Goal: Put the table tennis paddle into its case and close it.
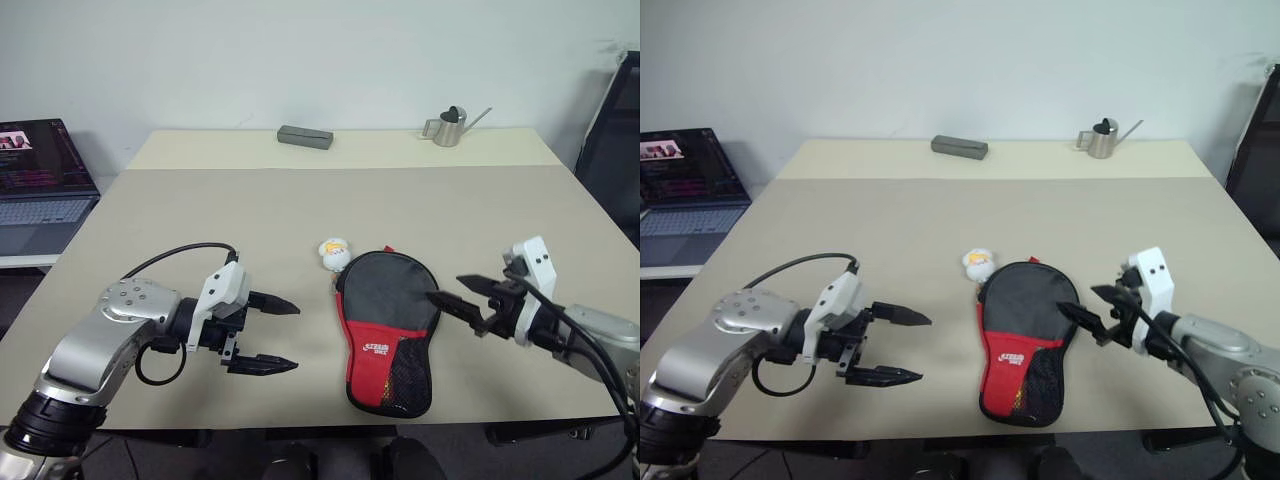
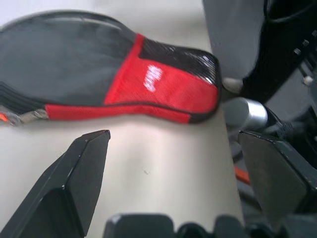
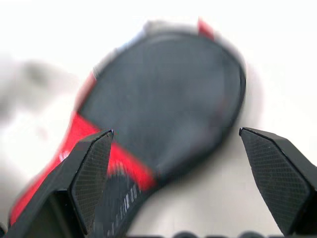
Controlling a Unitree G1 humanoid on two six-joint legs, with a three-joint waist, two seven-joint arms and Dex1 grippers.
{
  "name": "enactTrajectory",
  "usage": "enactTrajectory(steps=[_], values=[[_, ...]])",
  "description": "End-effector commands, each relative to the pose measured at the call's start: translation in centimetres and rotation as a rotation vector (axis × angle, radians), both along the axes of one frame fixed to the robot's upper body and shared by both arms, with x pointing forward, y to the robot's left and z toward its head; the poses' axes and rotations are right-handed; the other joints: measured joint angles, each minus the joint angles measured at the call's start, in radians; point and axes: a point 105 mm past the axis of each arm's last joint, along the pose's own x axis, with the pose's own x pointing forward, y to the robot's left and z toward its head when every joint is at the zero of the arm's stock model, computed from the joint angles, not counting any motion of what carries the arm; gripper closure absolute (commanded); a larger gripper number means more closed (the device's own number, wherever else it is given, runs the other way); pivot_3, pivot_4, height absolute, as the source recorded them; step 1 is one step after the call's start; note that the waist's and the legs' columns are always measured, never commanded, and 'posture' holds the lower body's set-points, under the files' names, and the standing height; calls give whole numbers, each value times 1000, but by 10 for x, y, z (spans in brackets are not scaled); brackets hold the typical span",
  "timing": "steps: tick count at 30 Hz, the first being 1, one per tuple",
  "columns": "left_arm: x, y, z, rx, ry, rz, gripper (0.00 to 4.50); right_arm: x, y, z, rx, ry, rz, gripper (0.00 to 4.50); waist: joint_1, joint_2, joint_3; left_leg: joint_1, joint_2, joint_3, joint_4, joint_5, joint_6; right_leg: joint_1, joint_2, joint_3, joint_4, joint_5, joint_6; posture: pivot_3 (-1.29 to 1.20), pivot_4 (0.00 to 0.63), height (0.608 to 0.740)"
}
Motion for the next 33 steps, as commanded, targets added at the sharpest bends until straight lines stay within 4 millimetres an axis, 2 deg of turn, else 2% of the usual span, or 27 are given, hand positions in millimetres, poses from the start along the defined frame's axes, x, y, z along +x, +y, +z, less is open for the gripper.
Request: enactTrajectory(steps=[1, 6, 15, 20, 26, 29, 33], values=[[12, -1, 11, -47, -53, 73, 0, 8, 8, 12, 23, -71, 38, 24, 1, 0, 0, 0, 0, 0, 0, 0, 0, 0, 0, 0, 0, 0, 0, 0, 150, 740], [27, 9, 16, -87, -106, 219, 0, 18, 31, 5, -29, -128, 134, 24, -1, 0, 0, 0, 0, 0, 0, 0, 0, -1, 0, 0, 0, 0, 0, 0, 150, 740], [48, 43, 18, -55, -198, 434, 0, 37, 64, 0, -127, -326, 316, 24, -1, 0, 1, 0, 0, 0, 0, 0, 0, -1, 0, 0, -1, 0, 0, 0, 150, 740], [72, 65, 23, -26, -295, 602, 0, 34, 83, -6, -121, -350, 477, 24, 0, 0, 1, 0, 0, -1, -1, 0, -1, -1, 0, 0, -1, 0, 0, 0, 150, 740], [75, 62, 20, -34, -300, 618, 0, 43, 89, -16, -70, -298, 477, 24, 1, -1, 1, 0, -1, 0, 0, 0, -1, -1, 0, 0, -1, 0, 0, 0, 150, 740], [78, 54, 18, -37, -292, 605, 0, 53, 89, -31, -77, -247, 455, 24, 0, -1, 1, 0, 0, -1, -1, 0, -1, -1, 0, 0, -1, 0, 0, 0, 150, 740], [82, 47, 19, -27, -284, 568, 0, 69, 82, -56, -173, -190, 422, 24, 0, -1, 1, 0, -1, 0, 0, 0, -1, -1, 0, 1, 0, 0, 0, 0, 150, 740]])
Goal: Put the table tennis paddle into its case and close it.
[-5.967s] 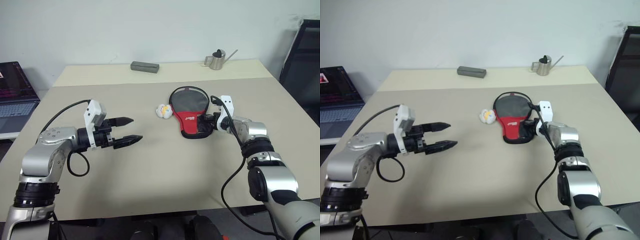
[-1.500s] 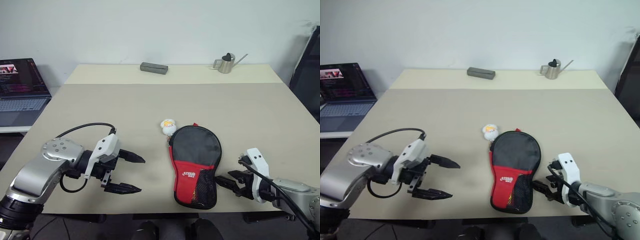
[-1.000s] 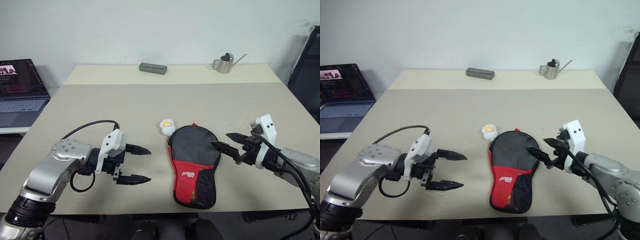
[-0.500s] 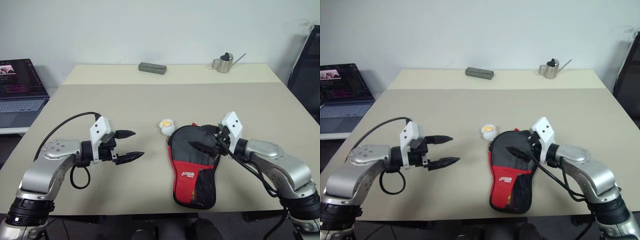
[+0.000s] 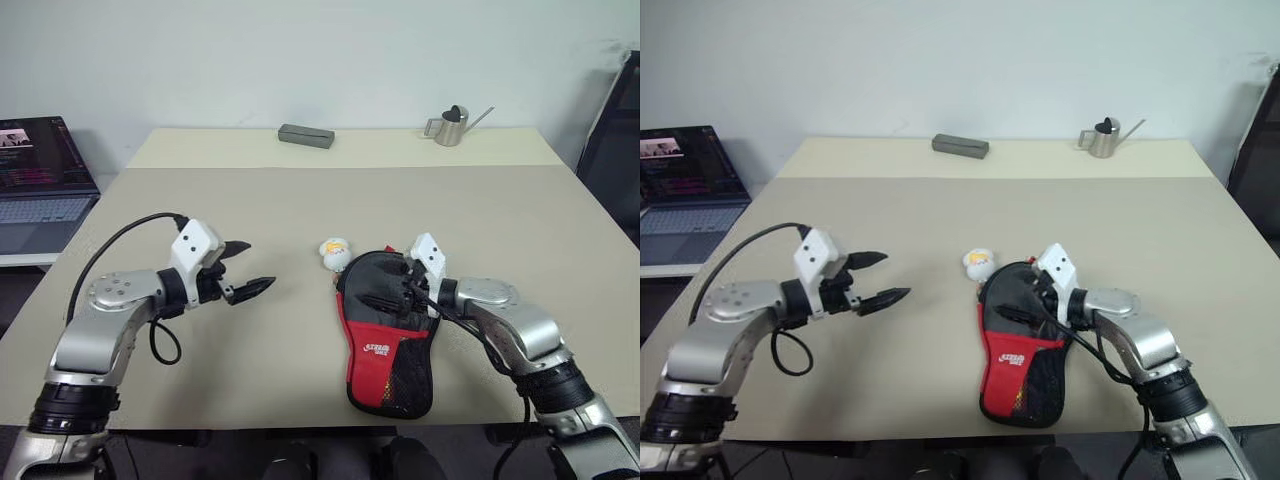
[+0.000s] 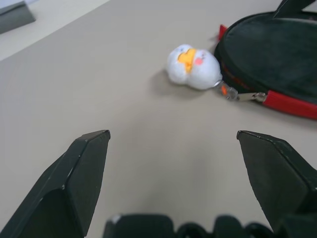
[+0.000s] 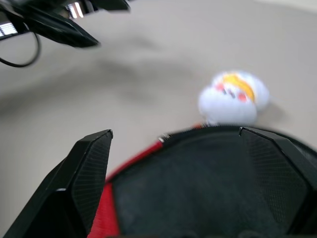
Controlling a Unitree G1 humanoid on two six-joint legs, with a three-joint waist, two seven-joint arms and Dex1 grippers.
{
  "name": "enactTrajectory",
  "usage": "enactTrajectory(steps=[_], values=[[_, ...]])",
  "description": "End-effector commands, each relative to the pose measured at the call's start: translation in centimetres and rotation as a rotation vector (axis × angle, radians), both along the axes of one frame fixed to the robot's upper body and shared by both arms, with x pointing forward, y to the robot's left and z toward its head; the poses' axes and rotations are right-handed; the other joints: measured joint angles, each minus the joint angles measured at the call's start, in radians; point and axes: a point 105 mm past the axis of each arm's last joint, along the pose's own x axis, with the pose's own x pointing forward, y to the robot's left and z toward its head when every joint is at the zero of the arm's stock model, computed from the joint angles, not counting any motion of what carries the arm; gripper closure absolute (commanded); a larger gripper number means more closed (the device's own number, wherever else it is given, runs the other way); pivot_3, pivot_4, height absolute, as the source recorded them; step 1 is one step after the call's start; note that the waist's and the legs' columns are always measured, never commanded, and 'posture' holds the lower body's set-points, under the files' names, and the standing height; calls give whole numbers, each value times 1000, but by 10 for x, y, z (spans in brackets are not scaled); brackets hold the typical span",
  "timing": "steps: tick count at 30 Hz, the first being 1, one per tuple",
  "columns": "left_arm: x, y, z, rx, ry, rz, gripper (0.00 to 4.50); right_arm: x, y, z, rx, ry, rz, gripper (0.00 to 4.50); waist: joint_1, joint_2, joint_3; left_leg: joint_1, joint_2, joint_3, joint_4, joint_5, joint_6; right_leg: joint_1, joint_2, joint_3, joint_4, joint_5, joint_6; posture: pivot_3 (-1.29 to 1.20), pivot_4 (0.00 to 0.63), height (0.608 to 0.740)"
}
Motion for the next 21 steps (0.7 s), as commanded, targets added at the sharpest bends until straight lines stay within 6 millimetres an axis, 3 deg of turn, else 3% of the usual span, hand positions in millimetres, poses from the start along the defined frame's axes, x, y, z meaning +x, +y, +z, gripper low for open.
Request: enactTrajectory(steps=[1, 5, 14, 21], values=[[4, -4, 11, 18, -31, -26, 0, 9, -4, -7, -83, -36, -5, 24, 0, 0, 0, 0, 0, 0, 0, 0, 0, 0, 0, 0, 0, 0, 0, 0, 150, 740], [15, -10, 15, 24, -34, -29, 0, 20, -16, -27, -194, -23, -52, 24, -1, 0, 0, 0, 0, 0, 0, 0, 0, 0, 0, 0, 0, 0, 0, 0, 150, 740], [52, -45, 15, -45, -22, -16, 0, 27, -14, -34, -211, -16, -79, 24, -1, -1, -1, 1, 0, -1, 1, 0, 0, 1, 0, -1, 1, 0, 0, 0, 150, 740], [93, -77, -8, -67, 68, -27, 0, 26, -9, -37, -211, -8, -75, 24, -2, -2, -1, 1, -1, -1, 1, 0, -1, 2, 0, -1, 1, 0, 0, 0, 150, 740]])
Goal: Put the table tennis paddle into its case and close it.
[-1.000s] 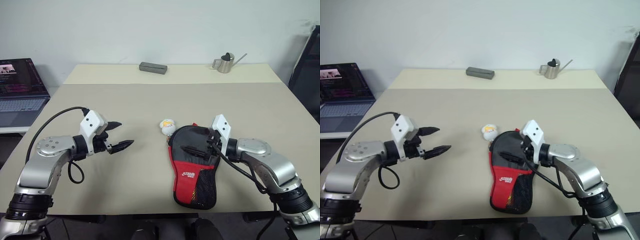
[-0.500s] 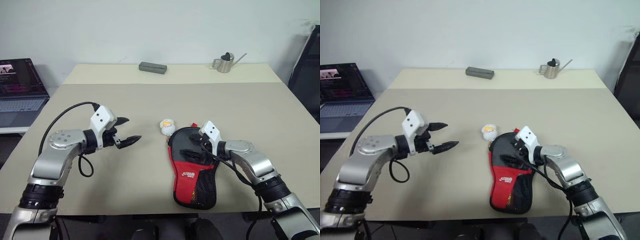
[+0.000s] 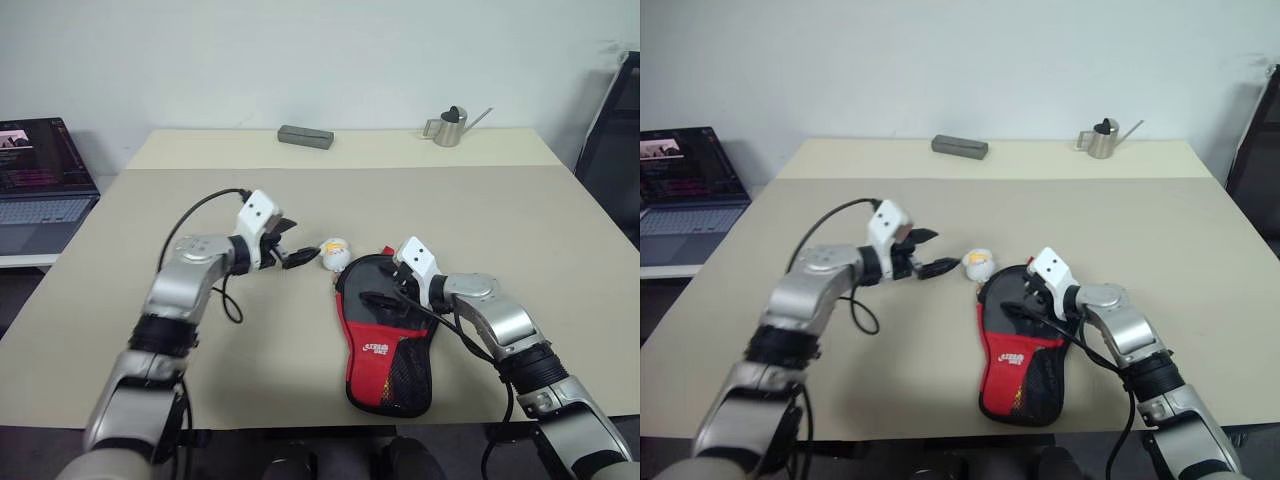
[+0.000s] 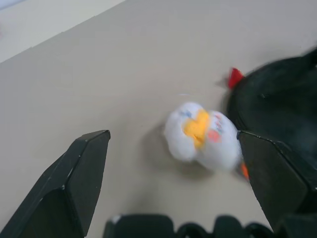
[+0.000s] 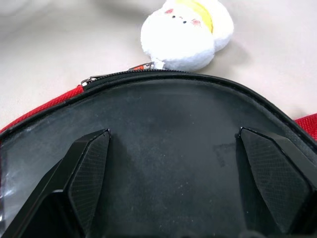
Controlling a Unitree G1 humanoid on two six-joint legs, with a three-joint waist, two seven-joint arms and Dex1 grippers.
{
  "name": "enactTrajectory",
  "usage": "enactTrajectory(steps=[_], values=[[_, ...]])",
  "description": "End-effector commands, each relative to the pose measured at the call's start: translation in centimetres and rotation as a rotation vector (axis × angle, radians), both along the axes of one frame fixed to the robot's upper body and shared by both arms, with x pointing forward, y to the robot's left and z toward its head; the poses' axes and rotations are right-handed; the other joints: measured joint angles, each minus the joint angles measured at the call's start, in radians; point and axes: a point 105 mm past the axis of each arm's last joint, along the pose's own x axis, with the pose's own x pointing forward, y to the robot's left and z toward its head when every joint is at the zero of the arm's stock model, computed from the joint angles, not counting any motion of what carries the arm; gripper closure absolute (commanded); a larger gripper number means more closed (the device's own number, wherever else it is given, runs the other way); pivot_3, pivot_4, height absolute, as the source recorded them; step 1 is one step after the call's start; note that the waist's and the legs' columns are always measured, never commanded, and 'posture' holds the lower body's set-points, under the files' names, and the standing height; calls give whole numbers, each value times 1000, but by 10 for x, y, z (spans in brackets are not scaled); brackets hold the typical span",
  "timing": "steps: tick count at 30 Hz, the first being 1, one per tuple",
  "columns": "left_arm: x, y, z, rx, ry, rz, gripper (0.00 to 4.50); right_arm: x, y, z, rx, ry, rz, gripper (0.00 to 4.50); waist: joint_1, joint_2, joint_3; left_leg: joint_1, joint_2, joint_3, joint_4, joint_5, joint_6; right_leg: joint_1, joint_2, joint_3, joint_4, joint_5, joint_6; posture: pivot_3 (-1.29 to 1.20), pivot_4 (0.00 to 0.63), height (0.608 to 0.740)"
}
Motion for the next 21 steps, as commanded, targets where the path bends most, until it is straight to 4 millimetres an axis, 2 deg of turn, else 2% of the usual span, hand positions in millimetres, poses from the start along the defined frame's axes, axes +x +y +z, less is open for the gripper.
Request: enactTrajectory(steps=[1, 5, 10, 21], values=[[12, -6, -4, 20, -2, -11, 0, -3, -2, -14, -33, 44, -13, 24, -4, 0, 0, 0, 0, 0, 0, 0, 0, 0, 0, 0, 0, 0, 0, 0, 150, 740], [21, -15, -13, 3, 41, -10, 0, -5, 0, -14, -22, 46, -20, 24, -11, 0, 0, -1, 0, 0, -1, 0, 0, -1, 0, 0, 0, 0, 0, 0, 150, 740], [22, -20, -16, -13, 68, -36, 0, -6, 1, -14, -22, 46, -20, 24, -12, 0, 0, -1, 0, 0, 0, 0, 0, -1, 0, 0, 0, 0, 0, 0, 150, 740], [23, -21, -17, -15, 71, -44, 0, -7, 1, -14, -23, 46, -22, 24, -12, 0, 0, -1, 0, 0, 0, 0, 0, -1, 0, 0, 0, 0, 0, 0, 150, 740]])
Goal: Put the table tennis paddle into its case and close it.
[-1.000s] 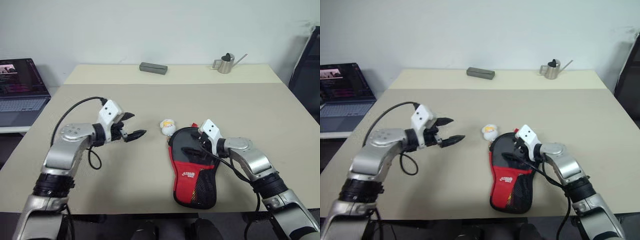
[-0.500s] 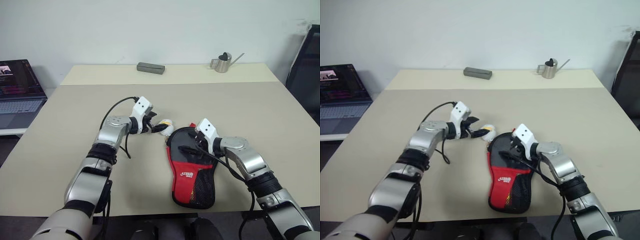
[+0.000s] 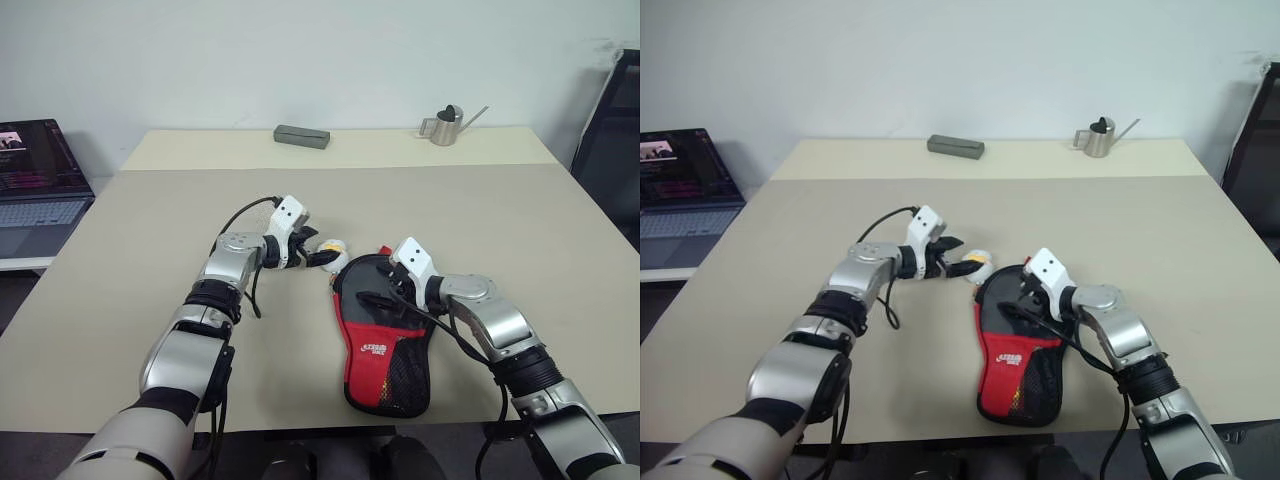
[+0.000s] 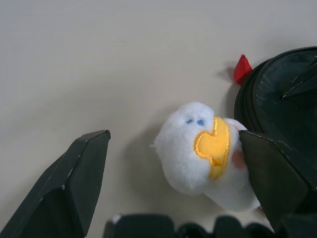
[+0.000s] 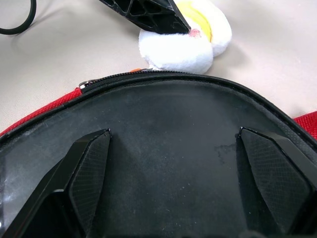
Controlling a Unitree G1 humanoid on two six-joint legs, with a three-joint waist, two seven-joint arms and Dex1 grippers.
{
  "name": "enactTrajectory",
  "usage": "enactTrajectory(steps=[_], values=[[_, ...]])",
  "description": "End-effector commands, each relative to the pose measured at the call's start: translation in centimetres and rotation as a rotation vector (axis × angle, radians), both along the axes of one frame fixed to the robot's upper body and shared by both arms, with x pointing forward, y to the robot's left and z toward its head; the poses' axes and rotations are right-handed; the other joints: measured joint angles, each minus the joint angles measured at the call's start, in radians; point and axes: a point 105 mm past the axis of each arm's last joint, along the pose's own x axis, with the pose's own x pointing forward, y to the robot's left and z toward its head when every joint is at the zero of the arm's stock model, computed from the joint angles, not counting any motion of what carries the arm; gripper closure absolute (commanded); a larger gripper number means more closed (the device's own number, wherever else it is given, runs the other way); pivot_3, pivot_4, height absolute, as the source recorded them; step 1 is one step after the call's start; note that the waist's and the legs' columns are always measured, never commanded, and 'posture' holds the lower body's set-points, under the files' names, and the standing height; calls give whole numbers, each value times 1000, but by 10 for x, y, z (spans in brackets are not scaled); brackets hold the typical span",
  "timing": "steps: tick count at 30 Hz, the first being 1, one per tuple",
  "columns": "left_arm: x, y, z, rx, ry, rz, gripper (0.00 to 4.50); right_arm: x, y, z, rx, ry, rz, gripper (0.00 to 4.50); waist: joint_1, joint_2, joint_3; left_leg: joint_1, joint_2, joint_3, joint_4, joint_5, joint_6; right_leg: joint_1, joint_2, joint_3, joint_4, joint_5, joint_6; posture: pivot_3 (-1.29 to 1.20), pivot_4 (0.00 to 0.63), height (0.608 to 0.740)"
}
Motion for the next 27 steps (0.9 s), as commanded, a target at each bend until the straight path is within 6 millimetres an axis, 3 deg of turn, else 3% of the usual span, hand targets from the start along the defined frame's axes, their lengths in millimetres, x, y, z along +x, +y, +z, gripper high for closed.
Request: enactTrajectory(steps=[1, 4, 9, 17, 27], values=[[4, -4, 12, -7, -38, -10, 0, -4, -3, -14, -28, 48, -12, 24, 0, 0, 0, 0, 0, 0, 0, 0, 0, 0, 0, 0, 0, 0, 0, 0, 150, 740], [-28, -9, -11, 9, 123, -204, 0, -2, 1, -9, -5, 29, -27, 24, -5, 0, 0, 0, 0, 0, 0, 0, 0, 0, 0, 0, 0, 0, 0, 0, 150, 740], [-39, -9, -16, -21, 193, -228, 0, -2, 2, -8, 0, 26, -31, 24, -10, 0, 0, 0, 0, -1, 0, 0, 0, 0, 0, 0, 0, 0, 0, 0, 150, 740], [-35, -9, -15, -35, 176, -186, 0, -2, 0, -7, -2, 23, -38, 24, -8, 0, 0, 0, 0, 0, 0, 0, 0, 0, 0, 0, 0, 0, 0, 0, 150, 740], [-20, -4, 0, -192, 146, -61, 0, -5, 3, -10, 1, 25, -36, 24, -8, 0, 0, 0, 0, 0, 0, 0, 0, 0, 0, 0, 0, 0, 0, 0, 150, 740]])
